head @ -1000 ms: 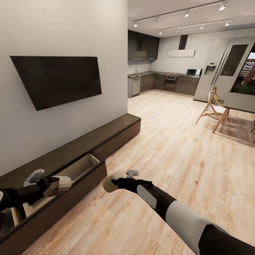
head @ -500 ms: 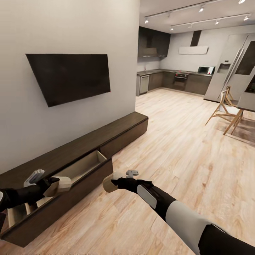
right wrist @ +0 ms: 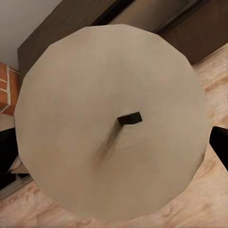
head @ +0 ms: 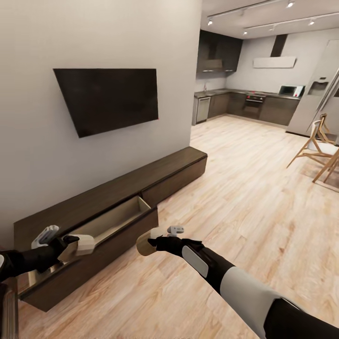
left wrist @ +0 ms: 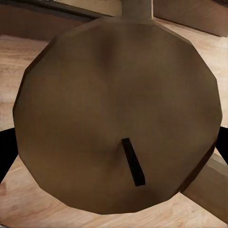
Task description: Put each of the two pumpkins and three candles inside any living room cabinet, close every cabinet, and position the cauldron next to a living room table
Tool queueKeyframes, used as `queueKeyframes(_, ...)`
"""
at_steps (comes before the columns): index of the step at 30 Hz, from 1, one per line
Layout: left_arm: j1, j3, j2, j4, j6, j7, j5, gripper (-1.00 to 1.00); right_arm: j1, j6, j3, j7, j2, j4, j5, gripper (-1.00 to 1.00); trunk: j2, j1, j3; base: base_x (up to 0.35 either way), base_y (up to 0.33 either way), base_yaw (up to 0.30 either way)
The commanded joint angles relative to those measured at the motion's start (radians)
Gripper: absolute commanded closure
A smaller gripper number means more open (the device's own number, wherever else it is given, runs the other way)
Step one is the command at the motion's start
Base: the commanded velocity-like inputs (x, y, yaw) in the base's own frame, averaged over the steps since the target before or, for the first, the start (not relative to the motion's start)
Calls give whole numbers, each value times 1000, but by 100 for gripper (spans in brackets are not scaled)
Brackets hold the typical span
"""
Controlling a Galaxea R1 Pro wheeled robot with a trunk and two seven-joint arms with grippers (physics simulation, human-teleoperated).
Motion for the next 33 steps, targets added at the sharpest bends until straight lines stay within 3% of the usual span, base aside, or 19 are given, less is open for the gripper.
queueKeyframes(1, -1, 1, 0, -1, 3, 11, 8, 100, -1, 2, 2, 1, 0, 0, -4, 100, 5, -3, 0, 0, 0, 161)
queueKeyframes(4, -1, 1, 0, -1, 3, 11, 8, 100, -1, 2, 2, 1, 0, 0, -4, 100, 26, -15, 6, 0, 0, 161)
queueKeyframes(19, -1, 0, 0, -1, 3, 11, 6, 100, -1, 2, 3, 2, 0, 0, -4, 100, 27, -15, -13, 0, 0, 161)
queueKeyframes(33, -1, 1, 0, -1, 3, 11, 4, 100, -2, -9, 27, 1, -2, 0, -3, 100, 27, -15, -31, 0, 0, 161)
